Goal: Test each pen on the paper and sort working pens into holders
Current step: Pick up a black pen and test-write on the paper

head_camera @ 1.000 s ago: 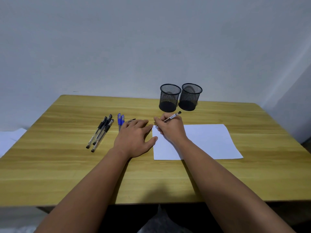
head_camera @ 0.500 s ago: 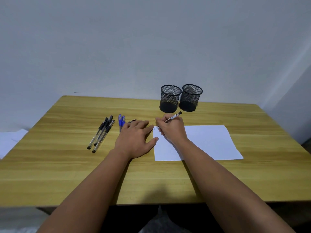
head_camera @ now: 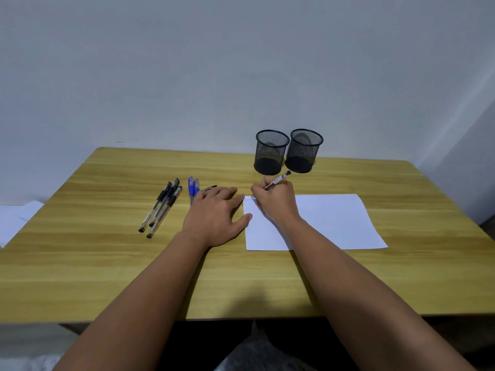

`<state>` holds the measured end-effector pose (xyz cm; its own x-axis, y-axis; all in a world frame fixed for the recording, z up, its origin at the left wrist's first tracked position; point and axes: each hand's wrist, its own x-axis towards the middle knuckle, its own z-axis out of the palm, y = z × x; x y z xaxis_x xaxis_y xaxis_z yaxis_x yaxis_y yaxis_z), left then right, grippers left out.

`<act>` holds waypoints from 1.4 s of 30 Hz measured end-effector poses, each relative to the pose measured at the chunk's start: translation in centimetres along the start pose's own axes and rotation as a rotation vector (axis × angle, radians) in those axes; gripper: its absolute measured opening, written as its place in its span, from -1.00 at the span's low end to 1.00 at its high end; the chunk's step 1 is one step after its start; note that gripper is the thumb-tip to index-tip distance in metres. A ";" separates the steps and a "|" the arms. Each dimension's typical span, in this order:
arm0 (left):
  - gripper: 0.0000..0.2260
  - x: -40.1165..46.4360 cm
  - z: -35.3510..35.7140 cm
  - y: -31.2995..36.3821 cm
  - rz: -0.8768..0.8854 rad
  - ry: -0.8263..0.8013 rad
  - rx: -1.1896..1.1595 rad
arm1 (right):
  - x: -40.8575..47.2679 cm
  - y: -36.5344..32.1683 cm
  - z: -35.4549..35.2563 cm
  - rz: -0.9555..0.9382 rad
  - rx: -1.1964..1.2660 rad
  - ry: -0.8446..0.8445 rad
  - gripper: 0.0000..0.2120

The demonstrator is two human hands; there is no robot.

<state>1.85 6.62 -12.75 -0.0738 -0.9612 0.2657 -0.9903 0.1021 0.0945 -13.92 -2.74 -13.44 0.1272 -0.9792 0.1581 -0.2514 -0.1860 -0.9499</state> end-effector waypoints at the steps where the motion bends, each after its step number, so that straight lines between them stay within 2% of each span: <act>1: -0.42 0.0 0.0 0.0 0.000 0.001 -0.003 | 0.0 0.0 0.1 0.005 0.005 0.002 -0.67; 7: -0.42 0.0 -0.1 -0.1 0.002 -0.003 -0.006 | -0.1 -0.1 0.1 -0.040 -0.124 0.037 -0.69; 17: -0.44 -0.1 0.0 0.0 -0.002 -0.001 0.008 | -0.4 -0.8 -0.1 -0.066 -0.132 0.058 -0.55; 21: -0.42 0.0 -0.1 0.0 0.007 -0.009 0.017 | -0.5 -0.9 -0.1 -0.083 -0.127 0.036 -0.56; 24: -0.41 0.1 -0.2 0.1 0.014 -0.026 0.044 | -0.5 -0.9 -0.3 -0.031 -0.035 0.072 -0.57; 26: -0.41 0.0 -0.3 0.2 0.012 -0.034 0.058 | -0.2 -1.0 -0.5 0.039 0.060 0.092 -0.64; 30: -0.39 0.2 -0.6 0.3 0.022 -0.050 0.078 | 0.3 -1.6 -0.9 0.132 0.174 0.007 -0.65; 33: -0.40 0.1 -0.8 0.3 0.032 -0.067 0.096 | 0.1 -3.0 -1.2 0.099 0.188 -0.069 -0.68; 35: -0.40 0.0 -1.0 0.3 0.026 -0.055 0.090 | 0.4 -3.7 -1.4 0.043 0.207 -0.059 -0.66; 39: -0.47 0.3 -1.5 -0.5 -0.063 0.114 -0.009 | 0.4 -5.2 -1.9 -0.027 0.190 -0.029 -0.55; 41: -0.55 0.9 -2.1 -1.8 -0.160 0.159 -0.016 | 0.1 -5.8 -2.4 -0.039 0.191 -0.023 -0.59; 42: -0.58 1.1 -2.5 -2.4 -0.207 0.128 -0.003 | 0.1 -6.0 -2.7 -0.028 0.196 -0.019 -0.64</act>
<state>4.46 5.92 -10.29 0.1469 -0.9214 0.3599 -0.9823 -0.0930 0.1628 -15.03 -1.90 -6.96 0.1503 -0.9717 0.1820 -0.0561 -0.1922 -0.9798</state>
